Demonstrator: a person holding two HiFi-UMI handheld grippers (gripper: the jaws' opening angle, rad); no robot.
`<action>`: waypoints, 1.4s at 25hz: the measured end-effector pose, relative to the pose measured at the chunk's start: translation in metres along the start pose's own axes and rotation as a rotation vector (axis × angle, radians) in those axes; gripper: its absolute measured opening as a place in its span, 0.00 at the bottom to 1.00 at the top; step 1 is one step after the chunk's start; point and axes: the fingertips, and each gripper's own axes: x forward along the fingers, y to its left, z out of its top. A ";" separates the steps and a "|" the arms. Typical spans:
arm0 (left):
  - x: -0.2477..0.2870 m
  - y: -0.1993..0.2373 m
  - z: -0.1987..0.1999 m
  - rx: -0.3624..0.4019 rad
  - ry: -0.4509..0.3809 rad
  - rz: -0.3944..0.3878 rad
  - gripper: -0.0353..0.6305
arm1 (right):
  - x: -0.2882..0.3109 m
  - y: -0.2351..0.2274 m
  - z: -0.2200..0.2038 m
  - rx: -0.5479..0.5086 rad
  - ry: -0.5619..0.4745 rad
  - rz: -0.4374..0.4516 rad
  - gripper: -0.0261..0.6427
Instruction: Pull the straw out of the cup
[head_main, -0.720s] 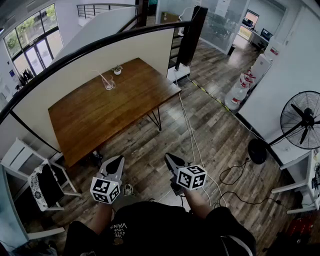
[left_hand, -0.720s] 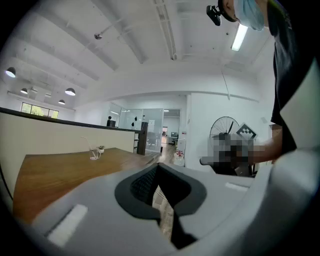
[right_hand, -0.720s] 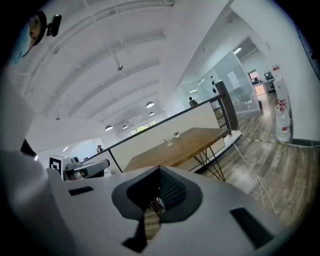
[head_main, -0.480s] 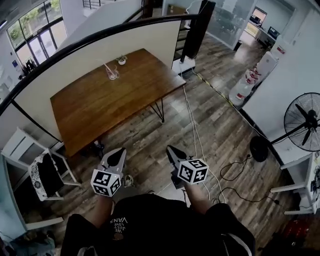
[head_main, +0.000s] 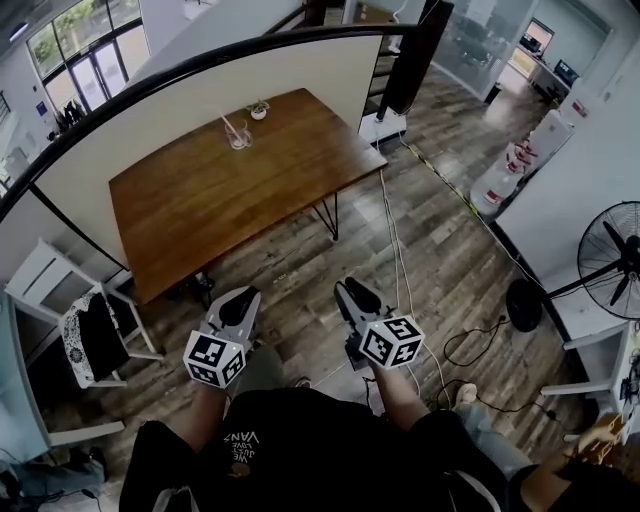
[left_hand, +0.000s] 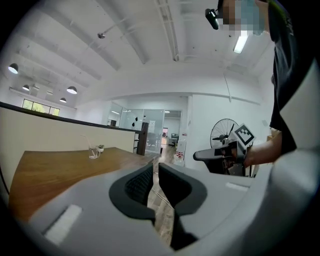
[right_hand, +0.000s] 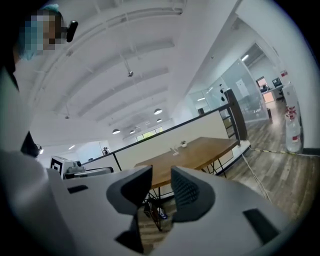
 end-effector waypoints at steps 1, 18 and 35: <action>0.002 0.002 0.002 -0.002 -0.005 -0.006 0.09 | 0.004 -0.001 0.002 0.001 -0.005 0.004 0.20; 0.091 0.152 0.045 -0.035 -0.051 -0.012 0.31 | 0.162 -0.035 0.059 0.009 0.002 0.005 0.30; 0.139 0.283 0.064 -0.045 -0.022 -0.036 0.31 | 0.294 -0.046 0.080 0.059 0.006 -0.019 0.30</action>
